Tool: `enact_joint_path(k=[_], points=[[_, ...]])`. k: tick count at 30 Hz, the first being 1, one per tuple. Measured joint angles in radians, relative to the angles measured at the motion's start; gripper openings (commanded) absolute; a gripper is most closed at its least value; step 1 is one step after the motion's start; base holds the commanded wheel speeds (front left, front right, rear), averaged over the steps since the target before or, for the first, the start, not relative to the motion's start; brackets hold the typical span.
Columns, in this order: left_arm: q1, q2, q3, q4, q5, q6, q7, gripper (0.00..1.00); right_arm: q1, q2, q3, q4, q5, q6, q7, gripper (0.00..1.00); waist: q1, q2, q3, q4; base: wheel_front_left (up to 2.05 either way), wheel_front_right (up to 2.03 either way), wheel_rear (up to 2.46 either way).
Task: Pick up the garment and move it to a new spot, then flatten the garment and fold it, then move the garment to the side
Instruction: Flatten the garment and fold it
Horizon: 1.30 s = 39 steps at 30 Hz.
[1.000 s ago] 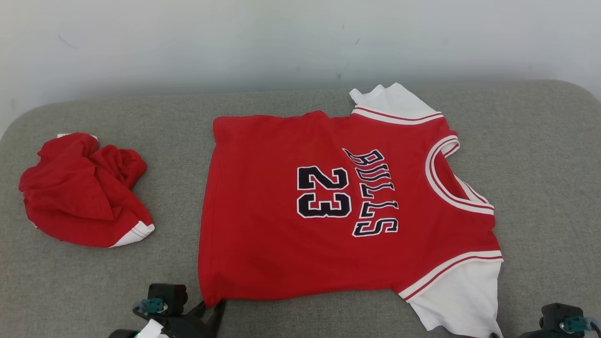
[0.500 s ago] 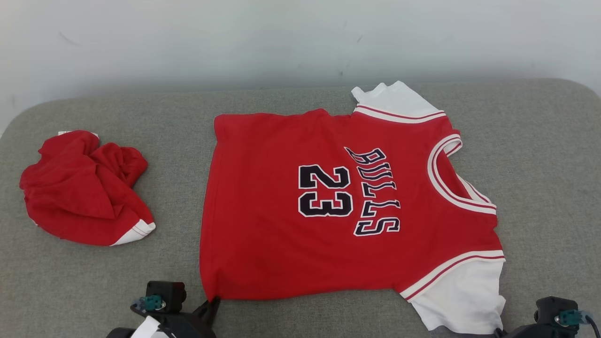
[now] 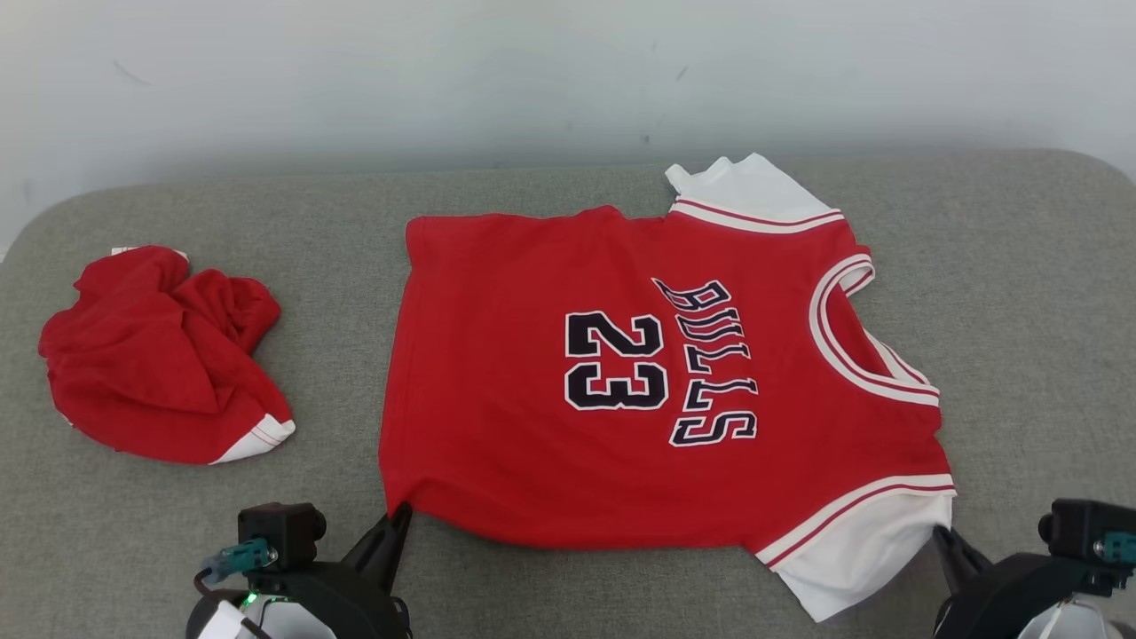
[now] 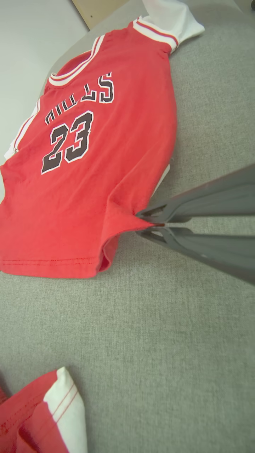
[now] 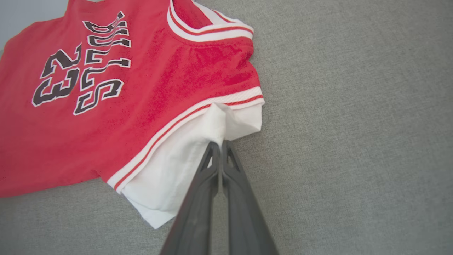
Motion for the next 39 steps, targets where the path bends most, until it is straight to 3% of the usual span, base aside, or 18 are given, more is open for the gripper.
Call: enact_joint_path(k=[5, 11, 17, 32, 39], points=[[-0.003, 0.007, -0.011, -0.028, 0.006, -0.008, 0.003, 0.0, -0.042, -0.011, 0.003, -0.03, 0.016, 0.02, 0.0, 0.0, -0.0001, 0.0, 0.001, 0.002, 0.0, 0.0, 0.0], [-0.048, 0.019, -0.023, -0.025, 0.022, -0.006, 0.055, 0.0, -0.143, -0.075, 0.007, -0.014, -0.045, 0.02, -0.003, 0.0, -0.0001, 0.0, 0.019, 0.001, 0.0, 0.0, 0.0], [-0.12, 0.021, -0.024, -0.005, 0.025, -0.002, 0.095, 0.0, -0.237, -0.09, 0.032, 0.022, -0.05, 0.027, -0.005, 0.0, -0.0001, 0.0, 0.043, 0.001, 0.0, 0.0, 0.0], [-0.246, 0.004, -0.021, 0.067, 0.035, 0.02, 0.169, 0.0, -0.427, -0.118, 0.07, 0.172, -0.099, 0.042, -0.031, 0.0, 0.0, 0.0001, 0.078, 0.005, 0.0, 0.0, 0.0], [-0.29, -0.005, -0.005, 0.098, 0.036, 0.052, 0.178, 0.0, -0.502, -0.133, 0.1, 0.242, -0.128, 0.043, -0.064, 0.0, 0.0, 0.0, 0.099, 0.005, 0.0, 0.0, 0.0]])
